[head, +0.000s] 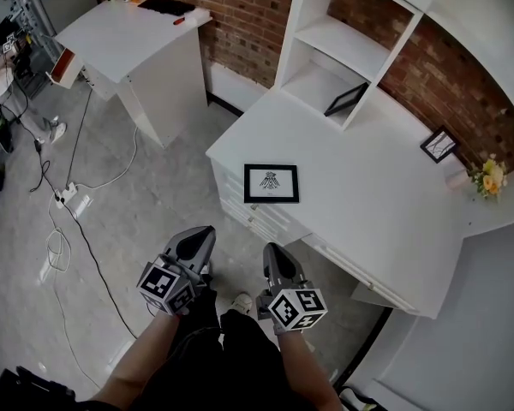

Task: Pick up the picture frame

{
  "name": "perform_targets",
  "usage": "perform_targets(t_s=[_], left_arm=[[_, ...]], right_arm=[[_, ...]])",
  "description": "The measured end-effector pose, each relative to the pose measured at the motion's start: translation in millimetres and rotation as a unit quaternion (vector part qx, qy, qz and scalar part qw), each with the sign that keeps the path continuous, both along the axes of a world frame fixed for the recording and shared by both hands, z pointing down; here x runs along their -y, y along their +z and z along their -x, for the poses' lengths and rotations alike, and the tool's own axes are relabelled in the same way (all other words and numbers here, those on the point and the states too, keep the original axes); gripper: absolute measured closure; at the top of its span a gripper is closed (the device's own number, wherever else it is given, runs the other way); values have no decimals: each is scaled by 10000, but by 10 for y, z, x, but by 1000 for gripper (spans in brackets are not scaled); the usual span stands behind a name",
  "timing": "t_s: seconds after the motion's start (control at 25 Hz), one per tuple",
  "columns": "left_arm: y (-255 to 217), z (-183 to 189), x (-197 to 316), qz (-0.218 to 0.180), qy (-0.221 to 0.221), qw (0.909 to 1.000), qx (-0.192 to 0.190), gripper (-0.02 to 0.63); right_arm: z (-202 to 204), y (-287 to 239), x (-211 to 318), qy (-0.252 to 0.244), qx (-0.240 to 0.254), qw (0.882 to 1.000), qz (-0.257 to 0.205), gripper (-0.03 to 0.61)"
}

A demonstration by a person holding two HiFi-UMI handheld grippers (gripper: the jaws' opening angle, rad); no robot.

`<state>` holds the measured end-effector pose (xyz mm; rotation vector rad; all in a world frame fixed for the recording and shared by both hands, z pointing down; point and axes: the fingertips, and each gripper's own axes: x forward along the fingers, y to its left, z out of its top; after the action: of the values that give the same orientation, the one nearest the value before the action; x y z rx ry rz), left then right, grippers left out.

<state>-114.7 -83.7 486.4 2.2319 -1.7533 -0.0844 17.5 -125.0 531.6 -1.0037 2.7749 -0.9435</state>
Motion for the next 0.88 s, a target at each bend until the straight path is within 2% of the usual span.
perform_targets(t_s=[0.52,0.88], left_arm=[[153,92,614,216,856,9961,5,612],[345,187,892,411,1344,9900,-111,612]], right_arm=[[181,180,391,625,236,9960,596,547],[344,430,551,1056,921,9786,1507,503]])
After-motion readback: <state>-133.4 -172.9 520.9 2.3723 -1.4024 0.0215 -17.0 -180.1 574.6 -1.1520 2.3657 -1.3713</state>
